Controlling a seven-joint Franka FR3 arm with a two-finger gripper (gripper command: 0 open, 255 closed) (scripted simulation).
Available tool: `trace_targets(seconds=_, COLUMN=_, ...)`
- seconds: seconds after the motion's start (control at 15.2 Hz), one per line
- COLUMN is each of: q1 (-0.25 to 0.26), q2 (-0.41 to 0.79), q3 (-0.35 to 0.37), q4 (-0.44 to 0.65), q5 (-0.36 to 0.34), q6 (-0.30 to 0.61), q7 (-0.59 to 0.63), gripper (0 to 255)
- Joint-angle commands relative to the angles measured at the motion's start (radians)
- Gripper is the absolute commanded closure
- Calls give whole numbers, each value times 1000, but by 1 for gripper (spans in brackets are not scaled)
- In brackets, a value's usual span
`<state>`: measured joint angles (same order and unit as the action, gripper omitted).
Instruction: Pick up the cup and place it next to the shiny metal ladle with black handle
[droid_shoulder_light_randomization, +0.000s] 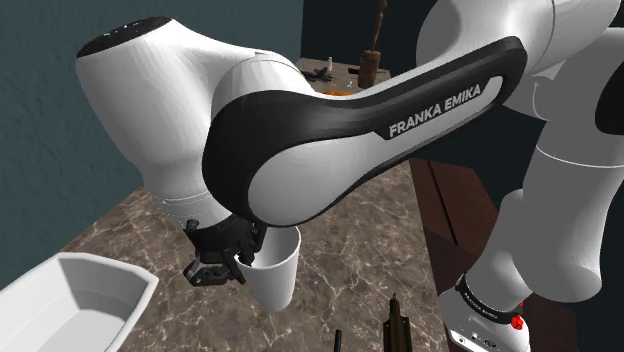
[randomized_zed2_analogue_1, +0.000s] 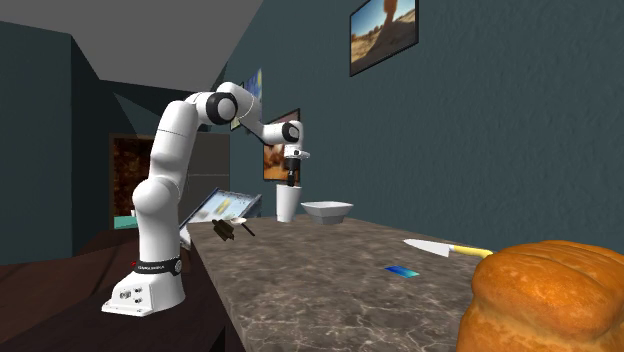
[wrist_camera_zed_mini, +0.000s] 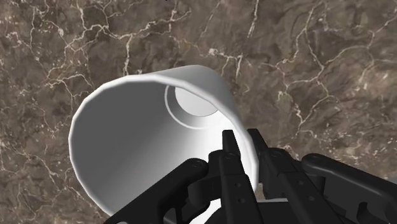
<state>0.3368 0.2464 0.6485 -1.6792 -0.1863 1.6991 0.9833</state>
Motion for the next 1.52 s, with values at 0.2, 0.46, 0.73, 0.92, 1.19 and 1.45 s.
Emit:
trace_targets(seconds=0.2, q1=1, q2=16, q3=-4, q4=-50, q5=-12, q6=63, q7=11, gripper=255)
trace_targets(seconds=0.46, q1=2, q2=26, q3=-6, q4=-75, q5=-19, q6=95, q7=17, gripper=255)
trace_targets(seconds=0.73, q1=2, q2=26, q3=-6, q4=-75, q5=-19, q6=95, q7=17, gripper=255)
trace_targets(seconds=0.92, q1=2, q2=26, q3=-6, q4=-75, q5=-19, q6=95, q7=17, gripper=0)
trace_targets(seconds=1.19, q1=2, q2=26, q3=-6, q4=-75, q5=-19, q6=95, q7=17, gripper=0)
trace_targets(seconds=1.45, q1=14, q2=29, q3=-1, q4=30, q5=-15, q6=-6, q7=13, gripper=0)
